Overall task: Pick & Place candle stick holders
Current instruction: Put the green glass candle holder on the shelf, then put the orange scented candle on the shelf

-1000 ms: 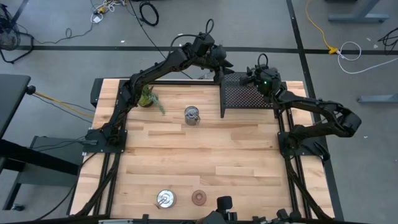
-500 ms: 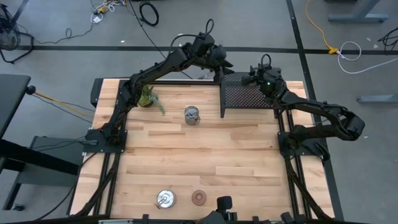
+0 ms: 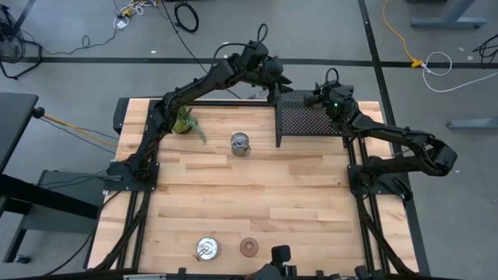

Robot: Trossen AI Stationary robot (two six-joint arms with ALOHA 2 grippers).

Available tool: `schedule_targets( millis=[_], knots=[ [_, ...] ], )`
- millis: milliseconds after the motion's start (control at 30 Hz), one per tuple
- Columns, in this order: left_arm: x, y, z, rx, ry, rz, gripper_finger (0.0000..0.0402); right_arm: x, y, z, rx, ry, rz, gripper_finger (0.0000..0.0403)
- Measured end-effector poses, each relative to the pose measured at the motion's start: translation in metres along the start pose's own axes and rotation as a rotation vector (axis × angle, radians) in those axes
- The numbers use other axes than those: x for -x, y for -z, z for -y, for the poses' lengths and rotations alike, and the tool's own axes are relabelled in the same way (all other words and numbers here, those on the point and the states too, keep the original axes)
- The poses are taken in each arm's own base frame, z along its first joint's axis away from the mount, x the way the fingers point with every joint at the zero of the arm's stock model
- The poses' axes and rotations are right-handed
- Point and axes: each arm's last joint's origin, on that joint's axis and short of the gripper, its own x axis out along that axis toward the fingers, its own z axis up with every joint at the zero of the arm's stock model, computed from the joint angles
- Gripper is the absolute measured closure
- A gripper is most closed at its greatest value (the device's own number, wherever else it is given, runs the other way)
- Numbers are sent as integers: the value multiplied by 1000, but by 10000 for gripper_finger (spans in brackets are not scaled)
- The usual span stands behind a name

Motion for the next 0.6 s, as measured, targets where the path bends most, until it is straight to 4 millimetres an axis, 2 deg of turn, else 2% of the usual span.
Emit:
schedule_targets(
  millis=[600],
  knots=[
    [0,1,0,5,1,-11,248,2,-8,0,-6,-39,56,163]
  ],
)
